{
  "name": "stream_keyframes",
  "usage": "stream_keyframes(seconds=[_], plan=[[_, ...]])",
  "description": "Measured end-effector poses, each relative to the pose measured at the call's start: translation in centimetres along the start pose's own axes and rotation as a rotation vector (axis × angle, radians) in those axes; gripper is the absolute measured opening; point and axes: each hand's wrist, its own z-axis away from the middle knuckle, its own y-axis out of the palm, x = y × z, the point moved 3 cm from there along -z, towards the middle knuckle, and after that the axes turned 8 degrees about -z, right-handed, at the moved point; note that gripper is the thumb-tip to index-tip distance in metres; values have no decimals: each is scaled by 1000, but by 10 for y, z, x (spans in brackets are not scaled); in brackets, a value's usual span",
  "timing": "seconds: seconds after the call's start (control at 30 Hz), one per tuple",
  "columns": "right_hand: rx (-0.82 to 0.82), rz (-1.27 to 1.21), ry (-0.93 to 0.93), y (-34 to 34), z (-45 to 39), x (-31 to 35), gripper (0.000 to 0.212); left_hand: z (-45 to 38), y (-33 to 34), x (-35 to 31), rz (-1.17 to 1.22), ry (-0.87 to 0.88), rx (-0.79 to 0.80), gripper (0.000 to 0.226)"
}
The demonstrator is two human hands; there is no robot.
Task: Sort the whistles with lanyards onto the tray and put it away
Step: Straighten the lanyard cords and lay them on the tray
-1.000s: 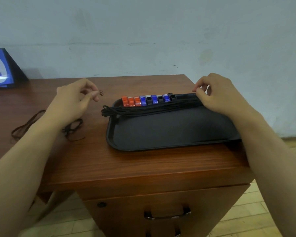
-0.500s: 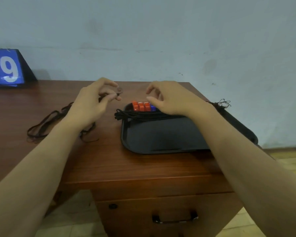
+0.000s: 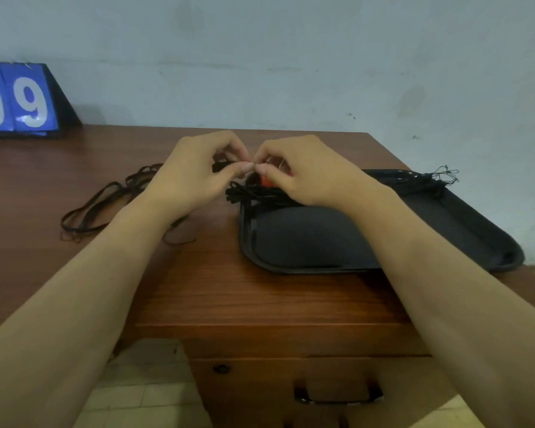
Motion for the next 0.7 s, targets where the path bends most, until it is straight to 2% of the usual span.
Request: stream_keyframes(seconds=[0.4,0.7], plan=[[-91,-63,36,2,-3,-2,14,0,3,-7,26,4,-18,18],[-136,2,128,-4,0,-4,11,-2,2,0,-114,-25,11,20]])
